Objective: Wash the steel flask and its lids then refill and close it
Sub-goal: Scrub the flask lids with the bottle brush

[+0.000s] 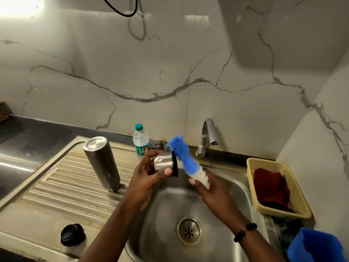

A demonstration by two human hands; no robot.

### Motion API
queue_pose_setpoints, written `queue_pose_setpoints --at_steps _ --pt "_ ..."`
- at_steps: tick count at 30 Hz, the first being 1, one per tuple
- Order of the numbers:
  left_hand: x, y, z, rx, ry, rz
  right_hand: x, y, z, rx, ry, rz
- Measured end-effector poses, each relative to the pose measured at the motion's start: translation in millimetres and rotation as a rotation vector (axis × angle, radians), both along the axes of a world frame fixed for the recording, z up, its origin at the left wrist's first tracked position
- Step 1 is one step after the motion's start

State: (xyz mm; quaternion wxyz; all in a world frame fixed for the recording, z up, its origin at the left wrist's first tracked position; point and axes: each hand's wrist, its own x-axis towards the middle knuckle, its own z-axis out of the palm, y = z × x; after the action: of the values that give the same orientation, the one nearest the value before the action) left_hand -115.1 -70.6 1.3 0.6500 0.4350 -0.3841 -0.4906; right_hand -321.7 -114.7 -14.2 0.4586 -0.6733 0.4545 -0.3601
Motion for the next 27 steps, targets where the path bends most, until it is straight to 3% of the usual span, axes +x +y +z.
queue_pose_setpoints --at_steps 2,8,12,16,21,24,27 --pt "2 -1 -3 -0.017 0.097 0.012 0 0 -1 -0.001 0.074 0.054" --pt "1 -9 3 -0.056 0.324 0.098 3 13 -3 0.123 -0.015 0.084" --pt "-2 -12 6 -0.045 0.349 0.241 6 26 -3 0.071 -0.082 0.026" --pt "-2 -6 1 -0.031 0.094 0.263 8 33 -1 -0.069 -0.085 -0.035" --pt "7 -1 -5 -0.081 -0.354 0.244 9 23 16 -0.239 0.245 0.048" --pt "9 1 -5 -0.094 -0.401 0.221 4 17 25 -0.421 0.368 0.054" --pt "7 3 -7 -0.096 -0.424 0.208 4 9 31 -0.475 0.4 0.027"
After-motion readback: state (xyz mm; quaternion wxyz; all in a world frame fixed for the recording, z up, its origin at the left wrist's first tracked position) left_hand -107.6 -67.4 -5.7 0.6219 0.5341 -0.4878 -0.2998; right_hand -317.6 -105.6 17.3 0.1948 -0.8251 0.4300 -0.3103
